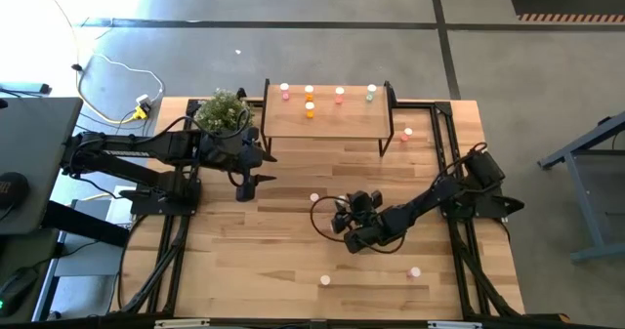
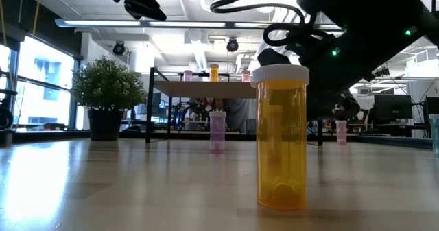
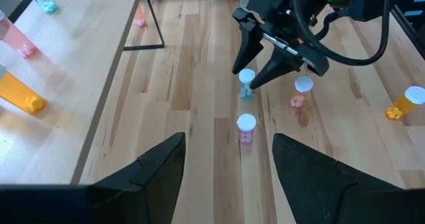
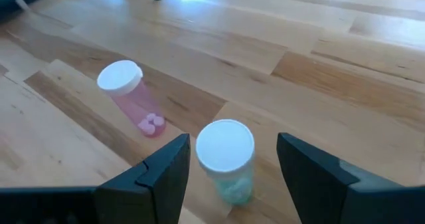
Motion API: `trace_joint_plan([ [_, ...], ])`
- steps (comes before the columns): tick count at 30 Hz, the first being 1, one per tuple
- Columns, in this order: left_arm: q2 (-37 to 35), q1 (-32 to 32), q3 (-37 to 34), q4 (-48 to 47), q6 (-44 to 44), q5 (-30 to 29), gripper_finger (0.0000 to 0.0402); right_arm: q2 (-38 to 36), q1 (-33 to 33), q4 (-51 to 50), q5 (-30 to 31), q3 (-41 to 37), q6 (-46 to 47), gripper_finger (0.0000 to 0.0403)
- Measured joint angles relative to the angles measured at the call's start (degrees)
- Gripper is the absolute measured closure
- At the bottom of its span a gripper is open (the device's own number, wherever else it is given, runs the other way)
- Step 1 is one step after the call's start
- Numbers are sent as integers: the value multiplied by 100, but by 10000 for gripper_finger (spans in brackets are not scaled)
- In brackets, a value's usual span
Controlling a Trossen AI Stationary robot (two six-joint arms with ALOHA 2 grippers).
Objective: Pick and place medicine bottles onto shelf by color
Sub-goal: Put the left blue pill bottle aligned with the other blue pill bottle on the shelf
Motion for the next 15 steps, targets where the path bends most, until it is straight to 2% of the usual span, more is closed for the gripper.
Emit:
trace_joint_plan([
  [7, 0, 0, 0, -24, 1, 0, 183, 0, -40, 0, -145, 0, -44, 201],
  [15, 0, 0, 0, -24, 0, 0, 183, 0, -49, 0, -176, 0, -44, 261],
])
